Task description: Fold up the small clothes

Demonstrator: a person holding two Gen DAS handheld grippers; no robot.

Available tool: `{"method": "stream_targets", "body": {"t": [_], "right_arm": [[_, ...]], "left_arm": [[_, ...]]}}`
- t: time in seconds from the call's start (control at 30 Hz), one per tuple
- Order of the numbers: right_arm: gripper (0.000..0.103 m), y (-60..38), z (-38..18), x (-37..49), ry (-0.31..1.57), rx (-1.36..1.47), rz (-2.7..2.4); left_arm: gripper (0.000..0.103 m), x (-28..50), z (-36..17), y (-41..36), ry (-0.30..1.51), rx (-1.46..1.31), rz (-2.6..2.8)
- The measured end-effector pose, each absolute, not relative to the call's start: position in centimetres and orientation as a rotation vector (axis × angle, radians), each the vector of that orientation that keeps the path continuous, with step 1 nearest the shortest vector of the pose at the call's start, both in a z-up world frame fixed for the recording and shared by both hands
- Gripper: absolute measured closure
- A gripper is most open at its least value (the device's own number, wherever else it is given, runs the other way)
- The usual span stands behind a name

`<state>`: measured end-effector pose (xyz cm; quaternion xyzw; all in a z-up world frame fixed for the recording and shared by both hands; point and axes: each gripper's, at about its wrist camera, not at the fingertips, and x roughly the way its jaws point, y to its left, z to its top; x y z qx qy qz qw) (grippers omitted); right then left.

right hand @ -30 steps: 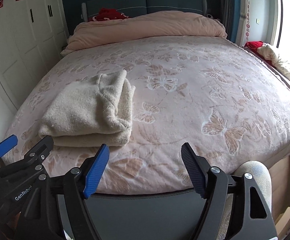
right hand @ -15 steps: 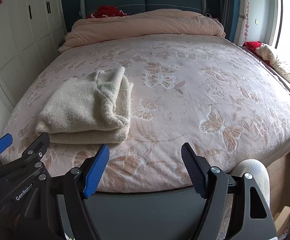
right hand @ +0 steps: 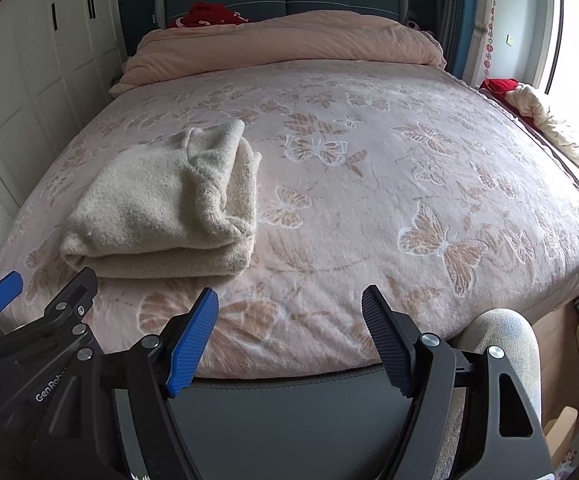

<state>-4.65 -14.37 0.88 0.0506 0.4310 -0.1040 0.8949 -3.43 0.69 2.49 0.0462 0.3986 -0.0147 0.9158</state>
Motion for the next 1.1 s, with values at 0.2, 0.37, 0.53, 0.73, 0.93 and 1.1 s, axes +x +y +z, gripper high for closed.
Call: {"method": "stream_targets", "body": {"t": [0.2, 0.37, 0.53, 0.73, 0.93, 1.1], "right_arm": [[0.031, -14.4, 0.55, -4.62, 0.905, 0.107, -0.221], [0.031, -14.4, 0.48, -4.65, 0.905, 0.106, -0.226], [0.031, -14.16, 0.39, -4.62, 0.907, 0.106, -0.236], [0.031, -14.1, 0.34, -4.61, 0.909, 0.105, -0.24], [0.031, -14.08, 0.32, -4.59, 0.91, 0.105, -0.242], [0.031, -14.13, 0.27, -4.59, 0.912, 0.104, -0.241]], "left_arm": [[0.014, -3.46, 2.18, 0.57, 0.826, 0.096, -0.031], [0.016, -3.52, 2.14, 0.49, 0.826, 0.097, -0.033], [0.017, -3.53, 2.14, 0.32, 0.825, 0.107, -0.032], [0.019, -3.37, 2.08, 0.27, 0.832, 0.108, -0.039], [0.02, -3.35, 2.03, 0.16, 0.837, 0.11, -0.044], [0.02, -3.23, 1.87, 0.12, 0.847, 0.104, -0.045]]}}
